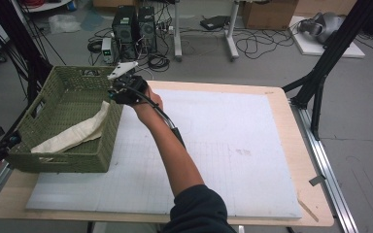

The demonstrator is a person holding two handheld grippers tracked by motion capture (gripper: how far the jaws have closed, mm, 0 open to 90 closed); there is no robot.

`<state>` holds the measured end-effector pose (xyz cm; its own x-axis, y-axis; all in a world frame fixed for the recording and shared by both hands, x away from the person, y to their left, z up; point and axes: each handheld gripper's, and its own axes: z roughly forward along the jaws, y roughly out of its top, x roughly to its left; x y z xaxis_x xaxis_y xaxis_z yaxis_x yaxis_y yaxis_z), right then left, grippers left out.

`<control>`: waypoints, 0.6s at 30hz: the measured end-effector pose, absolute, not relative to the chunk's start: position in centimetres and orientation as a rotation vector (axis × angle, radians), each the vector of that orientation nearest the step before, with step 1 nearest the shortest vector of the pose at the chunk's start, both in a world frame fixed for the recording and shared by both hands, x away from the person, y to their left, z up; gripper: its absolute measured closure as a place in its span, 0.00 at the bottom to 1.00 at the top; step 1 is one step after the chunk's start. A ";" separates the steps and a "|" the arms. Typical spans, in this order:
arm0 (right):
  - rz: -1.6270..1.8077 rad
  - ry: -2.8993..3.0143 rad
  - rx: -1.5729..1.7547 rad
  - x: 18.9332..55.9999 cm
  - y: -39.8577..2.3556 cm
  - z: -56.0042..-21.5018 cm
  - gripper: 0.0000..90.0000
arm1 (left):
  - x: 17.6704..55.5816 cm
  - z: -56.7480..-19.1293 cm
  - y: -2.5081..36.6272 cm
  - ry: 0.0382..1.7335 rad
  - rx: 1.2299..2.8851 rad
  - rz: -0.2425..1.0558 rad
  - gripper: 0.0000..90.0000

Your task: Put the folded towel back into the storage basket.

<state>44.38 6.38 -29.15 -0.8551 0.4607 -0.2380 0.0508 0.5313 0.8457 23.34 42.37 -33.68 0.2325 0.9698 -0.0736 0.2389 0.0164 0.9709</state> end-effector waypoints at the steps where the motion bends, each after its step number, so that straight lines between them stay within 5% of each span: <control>1: 1.273 2.330 0.419 44.2 5.7 -28.9 0.66 | 23.4 -33.6 42.2 1.210 1.450 0.869 0.47; 11: 1.317 2.267 0.462 42.0 -2.2 -27.8 0.55 | 25.0 -32.2 40.2 1.078 1.460 0.811 0.46; 18: 1.349 2.209 0.579 39.8 -8.1 -28.9 0.33 | 26.0 -32.1 38.1 1.021 1.440 0.772 0.42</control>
<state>39.77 -8.08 -28.93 -0.7929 0.5815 -0.1820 0.1035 0.4229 0.9002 25.96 38.12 -32.06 0.4050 0.9096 -0.0927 0.1585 0.0300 0.9869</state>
